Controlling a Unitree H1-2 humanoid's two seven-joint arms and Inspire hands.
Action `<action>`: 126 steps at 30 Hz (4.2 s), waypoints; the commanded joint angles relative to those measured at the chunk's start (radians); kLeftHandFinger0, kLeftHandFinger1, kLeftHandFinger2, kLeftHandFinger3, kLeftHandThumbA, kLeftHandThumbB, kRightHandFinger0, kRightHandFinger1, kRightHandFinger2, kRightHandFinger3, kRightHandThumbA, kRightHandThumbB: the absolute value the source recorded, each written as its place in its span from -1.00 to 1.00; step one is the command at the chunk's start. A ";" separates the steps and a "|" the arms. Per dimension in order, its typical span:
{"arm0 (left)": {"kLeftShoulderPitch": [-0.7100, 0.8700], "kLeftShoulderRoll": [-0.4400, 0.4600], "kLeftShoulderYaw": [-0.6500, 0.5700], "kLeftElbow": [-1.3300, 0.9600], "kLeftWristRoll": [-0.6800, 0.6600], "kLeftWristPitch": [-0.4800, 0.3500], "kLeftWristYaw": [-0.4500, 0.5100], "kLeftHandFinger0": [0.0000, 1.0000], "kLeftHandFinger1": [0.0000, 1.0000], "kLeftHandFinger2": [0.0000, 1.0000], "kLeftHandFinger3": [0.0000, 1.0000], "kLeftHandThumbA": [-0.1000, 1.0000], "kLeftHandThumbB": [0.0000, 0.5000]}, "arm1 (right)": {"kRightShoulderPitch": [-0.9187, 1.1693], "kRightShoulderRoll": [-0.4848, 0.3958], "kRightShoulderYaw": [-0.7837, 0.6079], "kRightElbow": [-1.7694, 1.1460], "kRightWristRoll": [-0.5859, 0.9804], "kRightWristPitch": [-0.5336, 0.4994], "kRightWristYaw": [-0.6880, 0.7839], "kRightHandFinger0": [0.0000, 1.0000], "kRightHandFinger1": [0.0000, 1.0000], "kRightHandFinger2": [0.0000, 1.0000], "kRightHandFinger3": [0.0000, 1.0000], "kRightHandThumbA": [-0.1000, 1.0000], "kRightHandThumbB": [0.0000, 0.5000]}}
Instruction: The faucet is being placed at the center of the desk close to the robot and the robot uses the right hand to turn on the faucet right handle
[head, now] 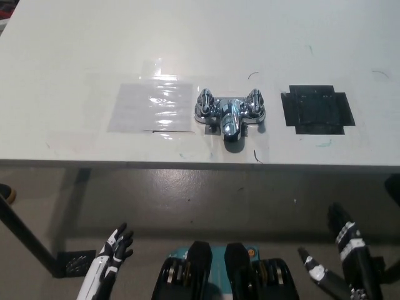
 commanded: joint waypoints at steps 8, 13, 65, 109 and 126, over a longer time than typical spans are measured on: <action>-0.030 0.003 -0.001 -0.058 -0.020 -0.041 -0.017 1.00 1.00 1.00 1.00 0.76 -0.71 | -0.220 -0.141 -0.078 -0.331 -0.036 0.323 0.018 1.00 1.00 1.00 1.00 0.83 -0.23; -0.039 0.001 0.004 -0.080 -0.018 -0.014 -0.008 1.00 1.00 1.00 1.00 0.74 -0.64 | -0.378 -0.228 -0.079 -0.376 -0.071 0.559 0.051 1.00 1.00 1.00 1.00 0.90 -0.12; -0.106 0.022 -0.007 -0.043 0.035 -0.009 -0.013 1.00 1.00 1.00 1.00 0.77 -0.67 | -1.525 -0.096 0.218 1.111 -0.519 0.741 0.386 1.00 1.00 1.00 1.00 1.00 0.01; -0.118 0.031 -0.016 -0.037 0.027 -0.018 -0.013 1.00 1.00 1.00 1.00 0.79 -0.42 | -1.568 -0.068 0.394 1.306 -0.547 0.729 0.394 1.00 1.00 1.00 1.00 0.72 0.30; -0.124 0.033 -0.016 -0.033 0.028 -0.019 -0.013 1.00 1.00 1.00 1.00 0.78 -0.43 | -1.559 -0.068 0.407 1.326 -0.559 0.738 0.404 1.00 1.00 1.00 1.00 0.68 0.22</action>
